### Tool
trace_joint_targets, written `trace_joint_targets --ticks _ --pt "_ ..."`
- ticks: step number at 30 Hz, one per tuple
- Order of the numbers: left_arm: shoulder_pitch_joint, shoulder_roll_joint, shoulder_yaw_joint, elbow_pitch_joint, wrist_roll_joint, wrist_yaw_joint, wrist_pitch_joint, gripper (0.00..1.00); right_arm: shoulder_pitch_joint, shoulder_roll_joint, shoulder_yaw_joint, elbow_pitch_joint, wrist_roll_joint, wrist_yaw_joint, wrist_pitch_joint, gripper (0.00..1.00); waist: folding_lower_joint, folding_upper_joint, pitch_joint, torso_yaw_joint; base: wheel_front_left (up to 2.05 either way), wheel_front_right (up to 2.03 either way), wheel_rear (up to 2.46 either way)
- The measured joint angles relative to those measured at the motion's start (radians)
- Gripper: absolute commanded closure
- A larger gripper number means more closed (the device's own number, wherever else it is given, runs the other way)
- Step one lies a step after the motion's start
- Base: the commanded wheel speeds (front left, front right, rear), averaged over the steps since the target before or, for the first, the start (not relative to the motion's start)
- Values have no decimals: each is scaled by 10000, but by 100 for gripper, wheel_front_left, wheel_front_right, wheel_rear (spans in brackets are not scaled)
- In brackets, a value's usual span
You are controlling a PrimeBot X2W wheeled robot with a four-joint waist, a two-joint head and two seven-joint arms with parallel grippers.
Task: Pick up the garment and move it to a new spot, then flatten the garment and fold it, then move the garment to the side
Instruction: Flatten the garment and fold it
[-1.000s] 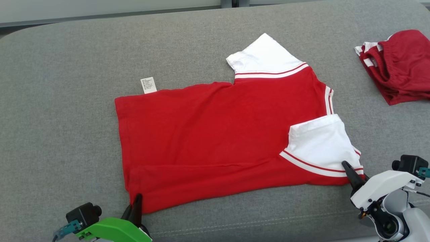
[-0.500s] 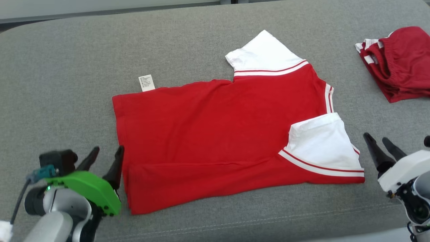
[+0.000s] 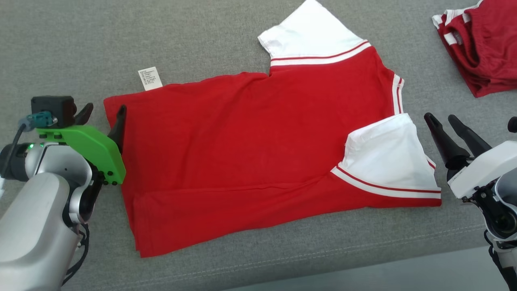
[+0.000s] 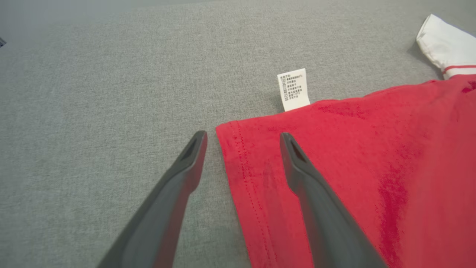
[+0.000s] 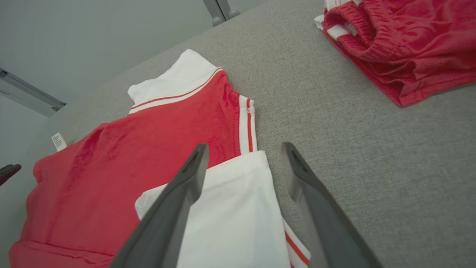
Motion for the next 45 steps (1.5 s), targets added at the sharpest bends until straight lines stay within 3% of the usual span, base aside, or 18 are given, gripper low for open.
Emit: trace_joint_targets --ticks 9,19,21,22,26,28,37,45 --pt "-1161 -54 -194 1707 192 -374 33 0 -277 -82 130 -113 84 -2 -23 0 1 0 856 -231 0 0 0" --pt "-1750 -251 -527 2491 276 -901 -109 0 -476 -128 242 -73 98 -2 -63 0 0 0 1017 -235 0 0 0" --pt "-1778 -286 -593 2514 309 -989 -226 30 -520 -136 278 -59 98 -2 -65 0 0 0 1018 -218 0 0 0" --pt "-1801 -301 -635 2523 362 -1041 -265 52 -561 -146 290 -46 98 0 -77 0 0 0 1016 -209 0 0 0" --pt "-1878 -449 -780 2621 454 -1151 -454 80 -679 -203 408 48 96 -2 -104 0 0 0 1010 -162 0 0 0" --pt "-1917 -533 -821 2679 460 -1198 -612 100 -821 -230 523 86 88 -2 -92 0 1 0 1013 -131 0 0 0" --pt "-1929 -861 -802 2313 456 -1313 -1563 100 -2725 -738 1218 619 -650 0 284 0 1 0 1053 246 0 0 0" --pt "-1714 -1248 -834 1361 456 -1149 -2261 100 -5799 -936 2414 2330 -1419 0 1009 0 0 0 1268 891 0 0 0"
